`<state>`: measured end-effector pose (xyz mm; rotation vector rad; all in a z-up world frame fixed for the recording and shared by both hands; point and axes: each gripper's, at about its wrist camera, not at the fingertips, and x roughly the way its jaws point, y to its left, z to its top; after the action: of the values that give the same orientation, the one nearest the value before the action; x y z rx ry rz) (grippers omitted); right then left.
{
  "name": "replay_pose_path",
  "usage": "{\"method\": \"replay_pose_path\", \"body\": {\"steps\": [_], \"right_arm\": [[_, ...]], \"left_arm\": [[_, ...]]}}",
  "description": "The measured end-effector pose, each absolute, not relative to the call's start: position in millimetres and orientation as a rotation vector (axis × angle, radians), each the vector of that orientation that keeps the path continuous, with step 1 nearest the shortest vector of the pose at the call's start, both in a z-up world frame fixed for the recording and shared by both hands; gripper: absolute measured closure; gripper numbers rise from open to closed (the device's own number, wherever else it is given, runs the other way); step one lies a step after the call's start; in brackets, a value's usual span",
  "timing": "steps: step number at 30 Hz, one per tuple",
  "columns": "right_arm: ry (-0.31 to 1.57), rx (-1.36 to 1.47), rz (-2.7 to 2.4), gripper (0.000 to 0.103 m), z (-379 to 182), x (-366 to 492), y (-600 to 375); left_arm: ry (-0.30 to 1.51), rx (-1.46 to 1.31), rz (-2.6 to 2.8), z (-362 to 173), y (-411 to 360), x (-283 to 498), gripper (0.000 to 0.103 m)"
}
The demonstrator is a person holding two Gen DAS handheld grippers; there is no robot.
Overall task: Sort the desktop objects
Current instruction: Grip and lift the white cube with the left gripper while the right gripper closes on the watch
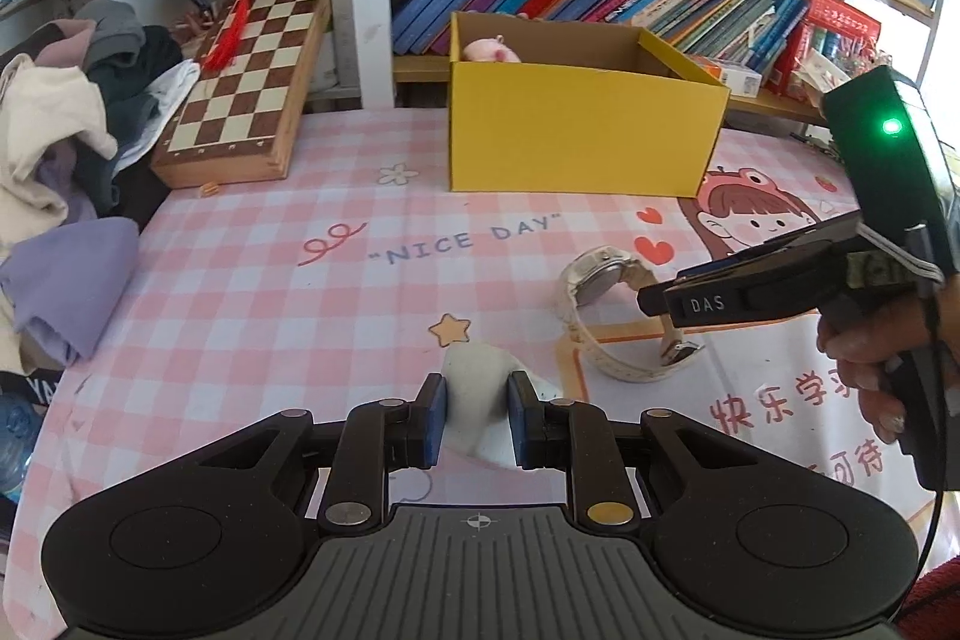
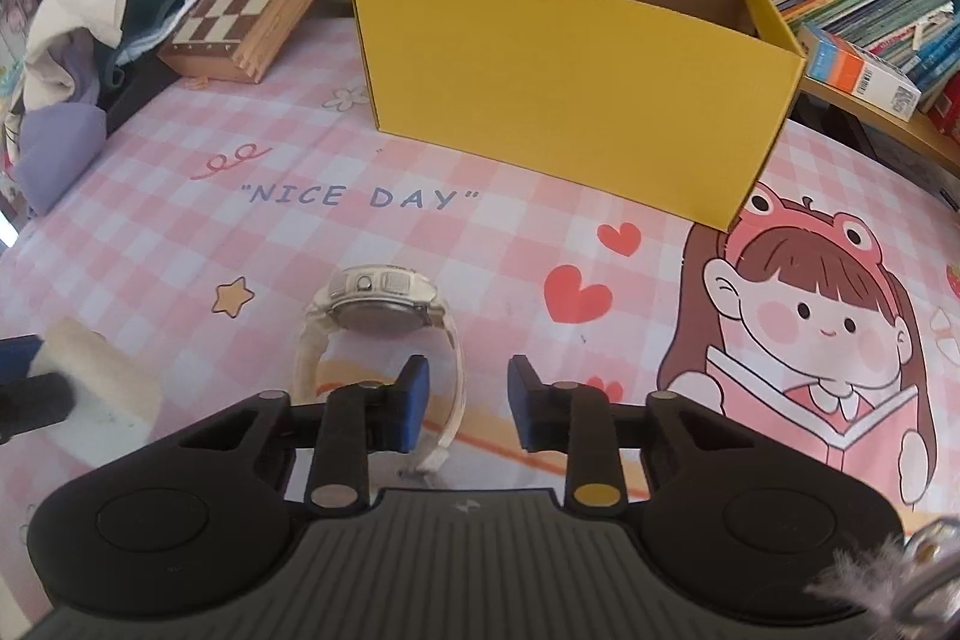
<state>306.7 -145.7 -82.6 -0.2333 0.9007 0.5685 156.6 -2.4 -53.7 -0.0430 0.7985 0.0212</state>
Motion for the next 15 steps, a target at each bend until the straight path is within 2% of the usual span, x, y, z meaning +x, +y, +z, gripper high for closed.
{"method": "replay_pose_path", "body": {"steps": [5, 7, 8, 15], "right_arm": [[0.928, -0.236, 0.565, 0.095, -89.5, 313.0, -145.1], [0.934, -0.235, 0.565, 0.098, -91.2, 314.0, -145.6], [0.937, -0.236, 0.565, 0.098, -92.0, 314.4, -145.6], [0.921, -0.221, 0.57, 0.1, -83.2, 307.0, -157.4]], "left_arm": [[0.799, -0.041, 0.021, -53.2, -1.4, 158.0, 0.084], [0.799, -0.039, 0.016, -53.1, -1.7, 159.1, 0.085], [0.798, -0.038, 0.013, -53.0, -1.9, 159.8, 0.089], [0.778, -0.021, -0.009, -48.7, -3.3, 165.1, 0.09]]}}
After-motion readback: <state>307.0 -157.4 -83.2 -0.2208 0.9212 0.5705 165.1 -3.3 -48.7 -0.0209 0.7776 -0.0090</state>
